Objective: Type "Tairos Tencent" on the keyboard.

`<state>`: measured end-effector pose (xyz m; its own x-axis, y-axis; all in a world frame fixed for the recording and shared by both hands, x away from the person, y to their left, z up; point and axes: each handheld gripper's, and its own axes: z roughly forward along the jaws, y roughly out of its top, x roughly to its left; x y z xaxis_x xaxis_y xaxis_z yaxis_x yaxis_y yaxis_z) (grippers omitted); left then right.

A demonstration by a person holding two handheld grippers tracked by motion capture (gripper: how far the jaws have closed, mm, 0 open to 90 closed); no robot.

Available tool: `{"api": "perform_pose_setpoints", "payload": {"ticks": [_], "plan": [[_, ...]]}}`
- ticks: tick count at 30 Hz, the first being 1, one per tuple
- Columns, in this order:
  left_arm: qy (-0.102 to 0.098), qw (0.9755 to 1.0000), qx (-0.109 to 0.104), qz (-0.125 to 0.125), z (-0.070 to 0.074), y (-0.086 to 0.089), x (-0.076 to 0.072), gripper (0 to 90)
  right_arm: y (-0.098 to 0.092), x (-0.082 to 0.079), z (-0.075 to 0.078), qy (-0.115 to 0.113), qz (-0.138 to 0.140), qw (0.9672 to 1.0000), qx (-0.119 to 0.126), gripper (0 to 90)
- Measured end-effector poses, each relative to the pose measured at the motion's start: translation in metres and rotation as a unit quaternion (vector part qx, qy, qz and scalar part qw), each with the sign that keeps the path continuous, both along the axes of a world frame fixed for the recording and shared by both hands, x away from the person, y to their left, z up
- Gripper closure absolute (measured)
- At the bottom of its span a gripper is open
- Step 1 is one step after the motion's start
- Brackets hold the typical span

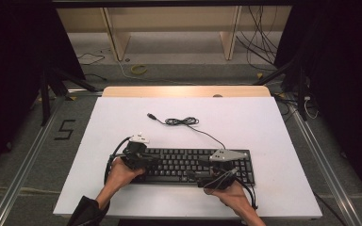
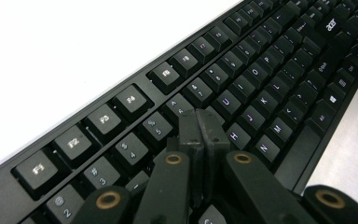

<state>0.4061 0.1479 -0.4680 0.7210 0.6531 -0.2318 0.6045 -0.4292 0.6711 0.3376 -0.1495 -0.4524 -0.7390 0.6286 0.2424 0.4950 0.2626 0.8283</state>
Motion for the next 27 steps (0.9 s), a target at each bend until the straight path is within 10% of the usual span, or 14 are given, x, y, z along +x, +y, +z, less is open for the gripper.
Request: {"api": "perform_pose_setpoints", "payload": {"ticks": [27], "plan": [[0.001, 1.0, -0.003, 0.003, -0.0024, -0.0037, 0.0021, 85.4, -0.0084, -0.0021, 0.0006, -0.001, -0.008, 1.0, 0.001, 34.1]]}}
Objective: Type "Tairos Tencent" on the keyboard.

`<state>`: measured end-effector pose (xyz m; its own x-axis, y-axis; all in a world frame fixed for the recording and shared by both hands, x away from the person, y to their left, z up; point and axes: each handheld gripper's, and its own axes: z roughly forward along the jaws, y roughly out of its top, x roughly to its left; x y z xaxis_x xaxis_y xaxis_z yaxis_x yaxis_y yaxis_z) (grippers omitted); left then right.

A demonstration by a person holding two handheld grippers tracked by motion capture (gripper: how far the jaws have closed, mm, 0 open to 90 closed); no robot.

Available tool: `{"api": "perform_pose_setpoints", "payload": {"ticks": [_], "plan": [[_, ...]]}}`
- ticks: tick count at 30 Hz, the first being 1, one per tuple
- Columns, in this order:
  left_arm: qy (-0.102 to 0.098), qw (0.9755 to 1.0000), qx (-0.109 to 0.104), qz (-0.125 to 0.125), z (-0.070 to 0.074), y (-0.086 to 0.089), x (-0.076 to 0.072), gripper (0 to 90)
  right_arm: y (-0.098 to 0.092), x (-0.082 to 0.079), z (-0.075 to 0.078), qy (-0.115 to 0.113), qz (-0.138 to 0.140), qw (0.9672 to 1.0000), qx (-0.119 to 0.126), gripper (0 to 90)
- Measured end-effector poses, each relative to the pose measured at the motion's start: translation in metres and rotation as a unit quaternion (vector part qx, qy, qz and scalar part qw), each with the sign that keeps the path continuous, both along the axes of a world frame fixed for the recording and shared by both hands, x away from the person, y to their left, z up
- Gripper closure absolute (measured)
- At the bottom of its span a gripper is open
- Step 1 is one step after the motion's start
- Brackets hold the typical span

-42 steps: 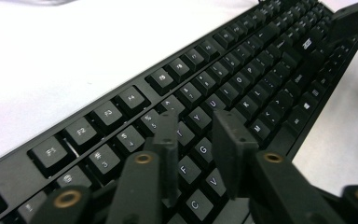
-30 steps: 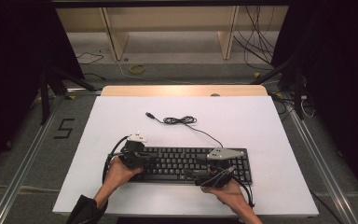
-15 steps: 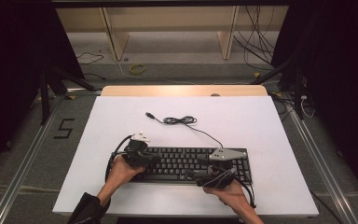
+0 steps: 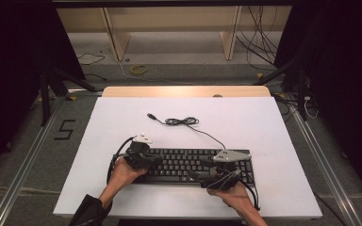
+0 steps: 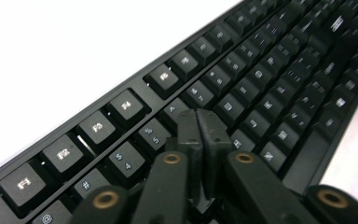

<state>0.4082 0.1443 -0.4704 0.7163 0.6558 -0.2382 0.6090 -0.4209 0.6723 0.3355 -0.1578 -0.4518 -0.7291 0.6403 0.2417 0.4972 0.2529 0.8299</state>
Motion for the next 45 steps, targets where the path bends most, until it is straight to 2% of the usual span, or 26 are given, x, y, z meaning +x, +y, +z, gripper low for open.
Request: {"api": "perform_pose_setpoints", "payload": {"ticks": [4, 13, 26, 33, 38, 45], "plan": [[-0.003, 1.0, -0.006, 0.001, 0.003, 0.002, -0.001, 83.1, -0.001, 0.0, 0.0, 0.0, -0.002, 1.0, 0.001, 34.1], [-0.005, 0.9992, -0.039, 0.008, 0.013, 0.01, -0.003, 75.6, -0.004, 0.0, 0.001, -0.003, -0.005, 1.0, 0.003, 34.1], [-0.009, 0.9982, -0.059, 0.005, 0.019, 0.015, -0.006, 67.3, -0.009, 0.0, 0.003, -0.005, -0.011, 0.9999, 0.005, 34.1], [-0.011, 0.9966, -0.081, 0.002, 0.022, 0.017, -0.01, 59.0, -0.013, 0.0, 0.004, -0.007, -0.015, 0.9998, 0.009, 34.1], [-0.015, 0.9956, -0.092, 0.002, 0.026, 0.019, -0.014, 49.4, -0.017, -0.001, 0.005, -0.011, -0.019, 0.9997, 0.011, 34.1], [-0.016, 0.9932, -0.116, -0.003, 0.027, 0.023, -0.021, 39.5, -0.023, -0.002, 0.006, -0.015, -0.024, 0.9995, 0.014, 34.2]]}}
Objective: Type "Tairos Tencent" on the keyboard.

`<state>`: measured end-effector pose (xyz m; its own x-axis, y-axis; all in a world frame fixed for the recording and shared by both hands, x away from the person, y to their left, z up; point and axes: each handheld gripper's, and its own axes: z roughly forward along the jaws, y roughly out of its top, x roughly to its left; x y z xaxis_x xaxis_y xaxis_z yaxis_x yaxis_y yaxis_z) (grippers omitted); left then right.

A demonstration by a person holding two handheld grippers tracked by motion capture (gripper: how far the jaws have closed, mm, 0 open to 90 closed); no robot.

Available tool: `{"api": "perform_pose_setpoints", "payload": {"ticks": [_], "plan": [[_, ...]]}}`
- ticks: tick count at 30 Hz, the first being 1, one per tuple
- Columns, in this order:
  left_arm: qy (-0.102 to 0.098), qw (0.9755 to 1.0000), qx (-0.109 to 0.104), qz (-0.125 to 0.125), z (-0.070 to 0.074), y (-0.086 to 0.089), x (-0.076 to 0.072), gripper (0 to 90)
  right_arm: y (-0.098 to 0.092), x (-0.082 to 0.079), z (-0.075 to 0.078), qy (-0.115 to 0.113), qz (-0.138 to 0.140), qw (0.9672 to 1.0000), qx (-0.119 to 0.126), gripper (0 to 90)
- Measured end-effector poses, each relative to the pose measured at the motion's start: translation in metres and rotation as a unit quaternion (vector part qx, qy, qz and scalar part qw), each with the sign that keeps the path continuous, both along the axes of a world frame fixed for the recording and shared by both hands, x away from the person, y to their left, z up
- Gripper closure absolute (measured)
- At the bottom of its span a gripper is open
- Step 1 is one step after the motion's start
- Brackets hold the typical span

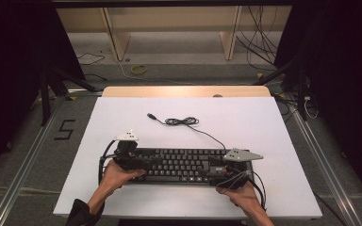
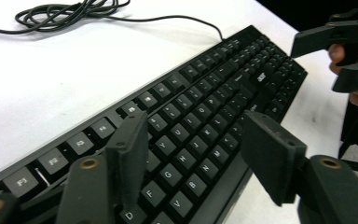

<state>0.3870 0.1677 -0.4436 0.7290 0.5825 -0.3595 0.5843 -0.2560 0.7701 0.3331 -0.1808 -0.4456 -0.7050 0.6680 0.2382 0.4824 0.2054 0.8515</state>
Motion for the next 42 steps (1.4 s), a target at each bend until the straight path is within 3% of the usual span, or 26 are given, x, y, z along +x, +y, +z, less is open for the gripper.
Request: {"api": "perform_pose_setpoints", "payload": {"ticks": [8, 32, 42], "plan": [[-0.016, 0.9995, -0.027, 0.0, 0.001, 0.004, -0.01, 32.7, -0.009, -0.003, 0.001, -0.005, -0.008, 0.9999, 0.005, 34.3], [-0.047, 0.997, -0.06, 0.013, -0.006, 0.023, -0.041, 27.3, -0.047, -0.023, 0.0, -0.03, -0.035, 0.9989, 0.006, 33.2], [-0.06, 0.996, -0.063, 0.018, -0.009, 0.028, -0.053, 24.3, -0.052, -0.032, -0.004, -0.039, -0.041, 0.9984, 0.002, 30.3]]}}
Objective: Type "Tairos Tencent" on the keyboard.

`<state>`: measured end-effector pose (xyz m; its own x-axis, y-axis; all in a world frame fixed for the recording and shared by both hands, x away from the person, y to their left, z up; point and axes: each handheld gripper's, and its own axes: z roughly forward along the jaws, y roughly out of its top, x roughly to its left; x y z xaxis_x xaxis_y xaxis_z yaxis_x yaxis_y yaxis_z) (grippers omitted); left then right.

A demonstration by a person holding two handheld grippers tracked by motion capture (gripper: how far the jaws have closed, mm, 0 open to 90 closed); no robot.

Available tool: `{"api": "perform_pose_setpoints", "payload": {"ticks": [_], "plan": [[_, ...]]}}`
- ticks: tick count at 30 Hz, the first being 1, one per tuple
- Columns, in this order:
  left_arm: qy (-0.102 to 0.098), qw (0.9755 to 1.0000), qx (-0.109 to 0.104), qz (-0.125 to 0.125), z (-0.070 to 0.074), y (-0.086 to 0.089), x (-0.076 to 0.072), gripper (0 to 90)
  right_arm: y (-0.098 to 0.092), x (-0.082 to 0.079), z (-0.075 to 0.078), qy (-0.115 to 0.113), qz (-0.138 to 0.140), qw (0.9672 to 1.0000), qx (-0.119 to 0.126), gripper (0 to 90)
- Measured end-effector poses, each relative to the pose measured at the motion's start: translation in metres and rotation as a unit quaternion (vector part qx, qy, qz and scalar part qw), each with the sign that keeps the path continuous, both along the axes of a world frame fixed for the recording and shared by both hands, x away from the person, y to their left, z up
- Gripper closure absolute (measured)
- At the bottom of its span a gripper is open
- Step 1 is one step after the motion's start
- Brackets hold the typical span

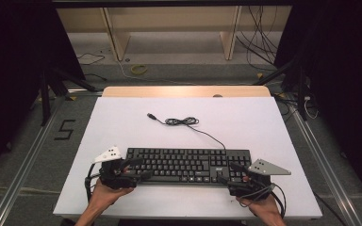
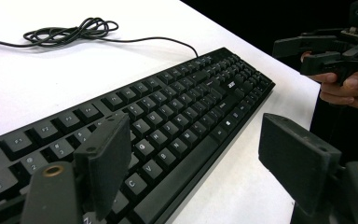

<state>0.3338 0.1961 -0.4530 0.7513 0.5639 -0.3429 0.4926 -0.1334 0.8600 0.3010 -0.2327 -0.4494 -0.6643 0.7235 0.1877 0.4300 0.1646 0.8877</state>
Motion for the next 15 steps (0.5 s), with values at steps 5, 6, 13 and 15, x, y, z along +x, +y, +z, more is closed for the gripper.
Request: {"api": "perform_pose_setpoints", "payload": {"ticks": [5, 6, 13, 15], "plan": [[-0.005, 1.0, -0.002, 0.004, -0.0014, 0.002, -0.0062, 23.8, -0.0024, -0.0034, -0.002, 0.002, -0.004, 1.0, -0.001, 30.1], [-0.005, 1.0, -0.003, 0.004, -0.0016, 0.0022, -0.0068, 23.7, -0.0029, -0.0039, -0.0025, 0.001, -0.003, 1.0, 0.0, 30.0], [-0.003, 1.0, -0.004, 0.008, -0.0041, 0.0026, -0.0066, 23.5, -0.0033, -0.0049, -0.0047, 0.003, -0.004, 1.0, -0.003, 29.6], [-0.006, 0.9999, -0.003, 0.008, -0.0039, 0.0025, -0.0068, 23.6, -0.0032, -0.0047, -0.0049, 0.003, -0.005, 1.0, -0.003, 29.5]]}}
